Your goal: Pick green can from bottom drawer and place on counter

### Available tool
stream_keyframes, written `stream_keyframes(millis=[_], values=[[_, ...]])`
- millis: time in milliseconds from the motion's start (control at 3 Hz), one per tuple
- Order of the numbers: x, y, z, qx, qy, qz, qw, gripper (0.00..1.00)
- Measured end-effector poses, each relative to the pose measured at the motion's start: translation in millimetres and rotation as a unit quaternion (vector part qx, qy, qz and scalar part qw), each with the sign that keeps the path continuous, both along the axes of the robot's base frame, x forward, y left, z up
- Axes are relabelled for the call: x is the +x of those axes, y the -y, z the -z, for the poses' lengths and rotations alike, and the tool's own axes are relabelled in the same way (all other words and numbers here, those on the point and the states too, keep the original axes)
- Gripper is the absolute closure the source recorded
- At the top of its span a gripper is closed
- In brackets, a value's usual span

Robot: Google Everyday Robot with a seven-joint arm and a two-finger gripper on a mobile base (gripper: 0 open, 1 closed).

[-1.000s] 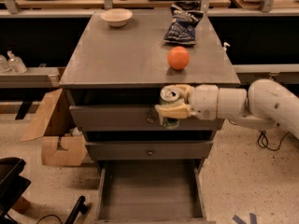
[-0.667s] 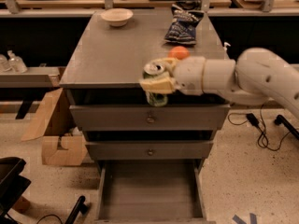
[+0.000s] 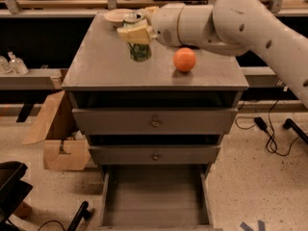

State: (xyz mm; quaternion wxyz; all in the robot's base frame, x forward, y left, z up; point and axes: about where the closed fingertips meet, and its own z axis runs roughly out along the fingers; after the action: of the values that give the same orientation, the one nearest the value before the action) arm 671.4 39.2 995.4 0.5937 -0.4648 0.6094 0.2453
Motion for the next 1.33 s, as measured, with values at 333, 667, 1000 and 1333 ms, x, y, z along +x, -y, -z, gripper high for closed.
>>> stream_keyframes(millis=[333,667,1000,1333], values=[[54.1,-14.4,-16.0,0.03,0.018,0.02,0.9992,1.0],[101.8,-20.2,2.5,0.03,0.029,0.051,0.9978,1.0],[140.2,-24.8,42.5,0.025,0.014,0.084,0.996,1.0],[166.1,-32.9,83.6,0.019,-0.006,0.11,0.9937,1.0]])
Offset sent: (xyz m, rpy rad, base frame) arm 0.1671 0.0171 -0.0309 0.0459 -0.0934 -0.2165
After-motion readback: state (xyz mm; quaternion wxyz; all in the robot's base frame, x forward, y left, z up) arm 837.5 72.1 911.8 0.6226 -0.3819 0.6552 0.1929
